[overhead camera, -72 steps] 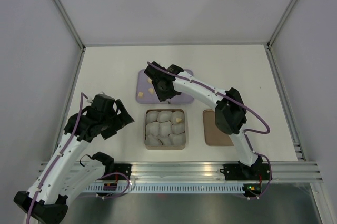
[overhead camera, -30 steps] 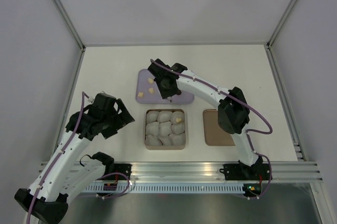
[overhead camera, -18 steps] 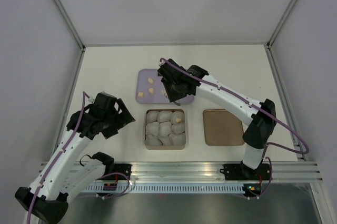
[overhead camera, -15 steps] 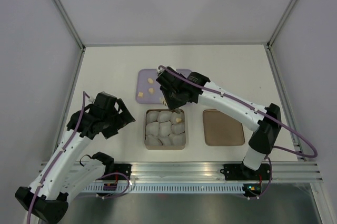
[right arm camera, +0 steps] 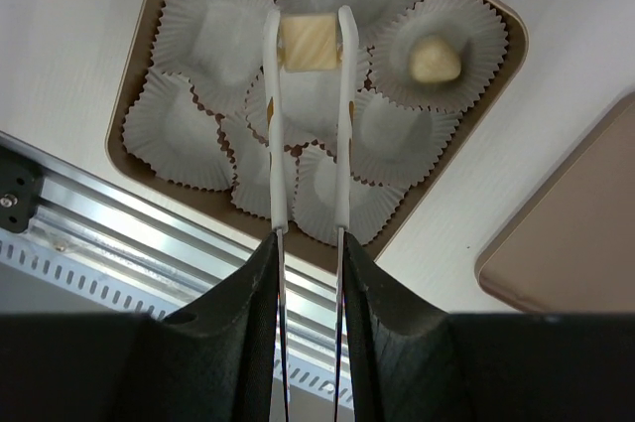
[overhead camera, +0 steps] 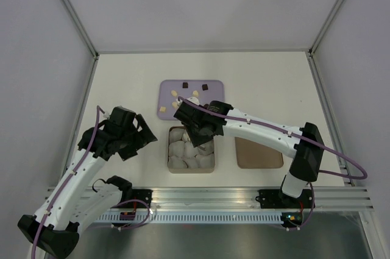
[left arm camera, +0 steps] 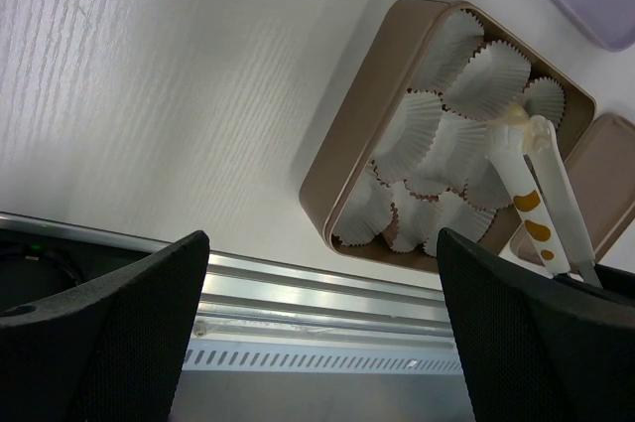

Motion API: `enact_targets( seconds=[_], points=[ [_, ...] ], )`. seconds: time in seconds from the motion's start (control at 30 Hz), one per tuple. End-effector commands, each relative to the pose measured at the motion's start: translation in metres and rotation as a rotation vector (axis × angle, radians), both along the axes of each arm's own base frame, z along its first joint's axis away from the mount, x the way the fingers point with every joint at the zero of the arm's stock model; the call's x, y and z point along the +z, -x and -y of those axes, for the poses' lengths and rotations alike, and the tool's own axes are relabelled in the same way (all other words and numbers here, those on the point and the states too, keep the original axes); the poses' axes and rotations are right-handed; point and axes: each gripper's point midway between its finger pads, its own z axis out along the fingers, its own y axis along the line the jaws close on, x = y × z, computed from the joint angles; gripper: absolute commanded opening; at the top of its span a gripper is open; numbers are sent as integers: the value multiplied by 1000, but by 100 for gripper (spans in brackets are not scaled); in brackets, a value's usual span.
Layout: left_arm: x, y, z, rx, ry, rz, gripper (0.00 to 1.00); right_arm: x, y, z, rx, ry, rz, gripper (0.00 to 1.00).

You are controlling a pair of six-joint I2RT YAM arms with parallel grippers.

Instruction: Pack the chocolate

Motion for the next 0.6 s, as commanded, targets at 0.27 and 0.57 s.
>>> enact_targets(
  seconds=[0.27,0.57],
  points=[
    [2,-5,4,-4,25,27,100,-20,-23,-20,14,31,63,22],
    [3,-4,4,-2,31,36,100,-22,-28,-25,-10,16,74,23]
  ],
)
